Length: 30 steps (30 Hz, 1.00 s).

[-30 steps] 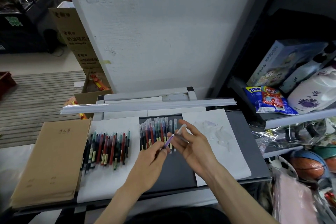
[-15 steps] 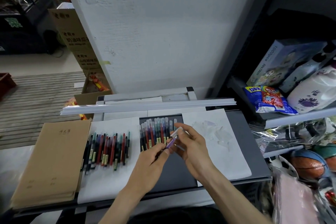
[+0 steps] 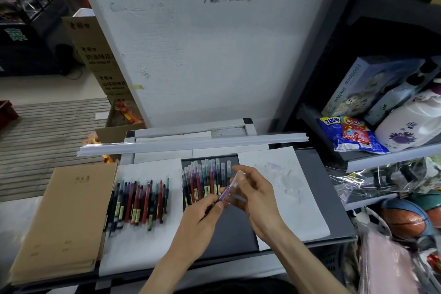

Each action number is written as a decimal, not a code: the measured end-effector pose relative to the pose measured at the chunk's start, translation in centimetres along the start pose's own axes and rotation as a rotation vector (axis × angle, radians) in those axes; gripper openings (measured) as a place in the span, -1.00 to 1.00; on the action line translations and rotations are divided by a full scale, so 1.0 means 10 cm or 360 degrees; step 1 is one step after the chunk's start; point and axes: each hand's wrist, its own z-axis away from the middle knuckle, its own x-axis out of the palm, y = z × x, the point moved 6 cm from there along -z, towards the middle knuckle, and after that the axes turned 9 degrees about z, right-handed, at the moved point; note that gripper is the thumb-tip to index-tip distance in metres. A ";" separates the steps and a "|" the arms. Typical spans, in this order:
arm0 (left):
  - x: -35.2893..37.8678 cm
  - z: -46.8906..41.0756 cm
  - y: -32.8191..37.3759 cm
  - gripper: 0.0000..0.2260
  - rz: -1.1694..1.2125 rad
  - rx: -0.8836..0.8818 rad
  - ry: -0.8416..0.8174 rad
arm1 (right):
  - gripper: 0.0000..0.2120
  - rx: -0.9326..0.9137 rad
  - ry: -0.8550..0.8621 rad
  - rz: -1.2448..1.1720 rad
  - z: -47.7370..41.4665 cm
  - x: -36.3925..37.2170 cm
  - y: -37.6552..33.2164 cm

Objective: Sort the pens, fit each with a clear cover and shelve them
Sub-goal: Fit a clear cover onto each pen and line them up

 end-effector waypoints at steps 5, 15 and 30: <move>0.00 0.00 0.02 -0.78 -0.0028 0.0010 -0.0009 | -0.81 -0.0057 0.0064 -0.0086 0.01 -0.04 -0.09; 0.02 -0.06 0.09 -0.72 0.0019 0.0034 -0.0032 | -0.83 -0.0041 -0.0081 0.0054 -0.03 0.00 -0.03; -0.05 -0.25 -0.33 -0.76 0.0405 -0.0591 0.0103 | -0.83 0.0049 -0.0088 0.0729 -0.31 -0.30 0.36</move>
